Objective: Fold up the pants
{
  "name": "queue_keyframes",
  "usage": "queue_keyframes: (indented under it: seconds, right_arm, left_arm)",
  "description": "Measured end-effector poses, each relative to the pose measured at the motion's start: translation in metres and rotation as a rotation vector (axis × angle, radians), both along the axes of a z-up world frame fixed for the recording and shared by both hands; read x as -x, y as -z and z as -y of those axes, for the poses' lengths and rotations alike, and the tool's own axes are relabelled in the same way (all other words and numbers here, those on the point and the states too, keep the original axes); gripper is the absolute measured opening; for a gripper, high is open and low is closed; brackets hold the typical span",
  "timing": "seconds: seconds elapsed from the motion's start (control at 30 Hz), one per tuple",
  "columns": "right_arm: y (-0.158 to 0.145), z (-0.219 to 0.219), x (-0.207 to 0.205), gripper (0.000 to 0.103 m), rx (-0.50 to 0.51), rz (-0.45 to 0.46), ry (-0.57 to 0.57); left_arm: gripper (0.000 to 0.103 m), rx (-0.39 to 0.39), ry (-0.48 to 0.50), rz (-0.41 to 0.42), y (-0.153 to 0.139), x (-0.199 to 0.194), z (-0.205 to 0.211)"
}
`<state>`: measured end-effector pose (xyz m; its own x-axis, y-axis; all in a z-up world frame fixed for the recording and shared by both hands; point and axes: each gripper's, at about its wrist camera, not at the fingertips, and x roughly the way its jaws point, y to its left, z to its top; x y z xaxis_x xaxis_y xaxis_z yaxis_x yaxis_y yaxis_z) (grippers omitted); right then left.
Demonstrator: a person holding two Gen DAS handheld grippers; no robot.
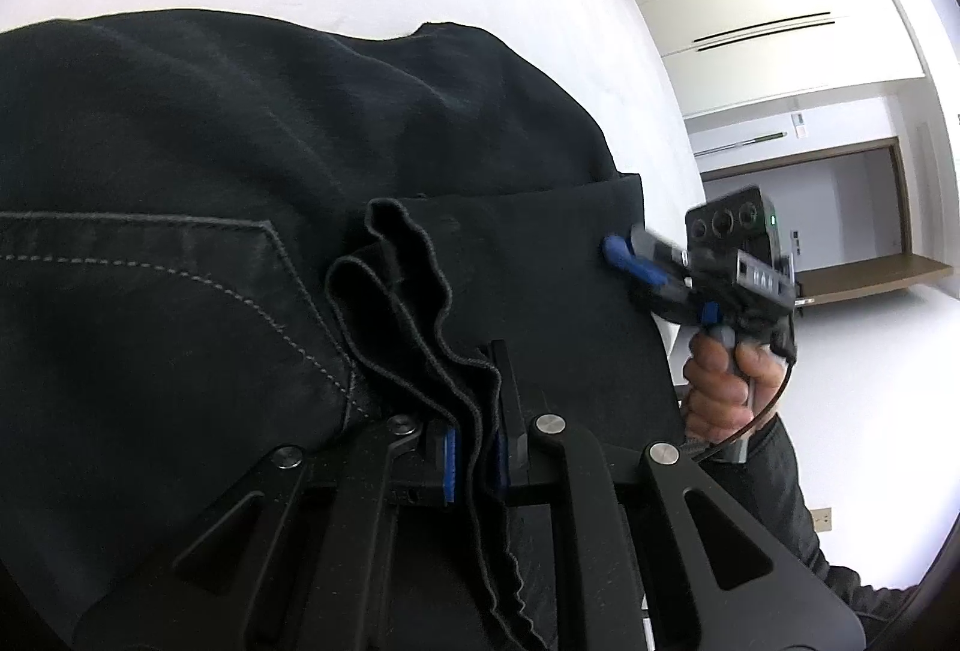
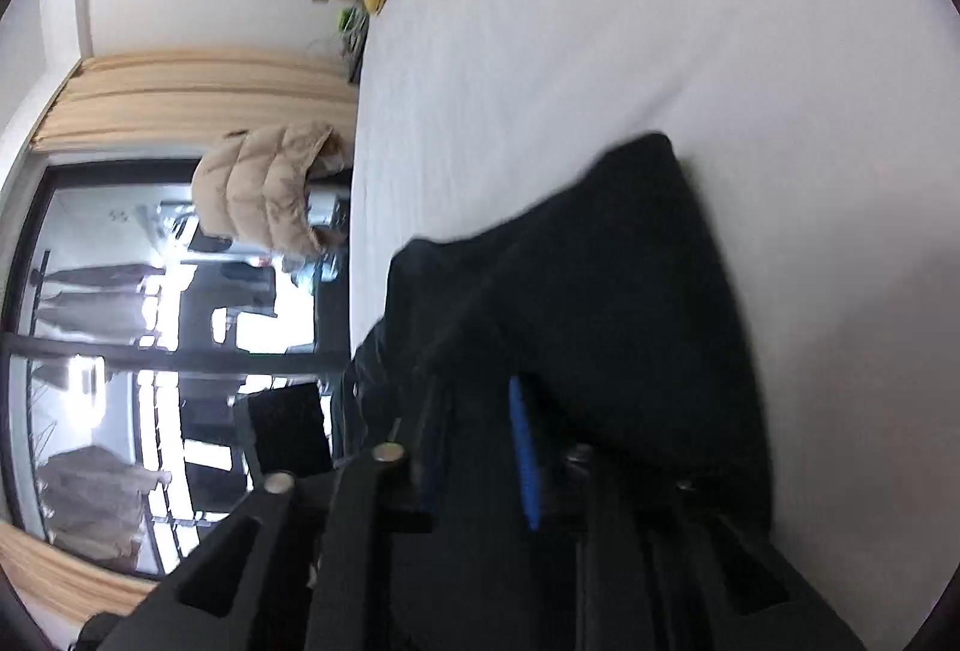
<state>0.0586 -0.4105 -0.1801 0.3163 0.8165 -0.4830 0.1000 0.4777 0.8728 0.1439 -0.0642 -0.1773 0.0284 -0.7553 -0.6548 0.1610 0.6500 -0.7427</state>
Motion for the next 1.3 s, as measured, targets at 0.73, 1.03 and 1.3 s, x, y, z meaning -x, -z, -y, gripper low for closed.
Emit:
queue_keyframes:
  seconds: [0.73, 1.03, 1.3]
  right_arm:
    - [-0.075, 0.006, 0.15, 0.053, 0.218, 0.162, -0.12]
    - [-0.059, -0.02, 0.029, 0.056, 0.091, 0.158, -0.074]
    - [0.009, -0.019, -0.021, 0.008, 0.056, -0.012, 0.01]
  left_arm:
    - [0.01, -0.144, -0.092, 0.164, -0.067, 0.03, -0.076]
    - [0.01, -0.138, 0.077, 0.24, -0.063, 0.04, 0.0]
    - [0.01, -0.051, -0.033, 0.096, -0.014, 0.01, -0.032]
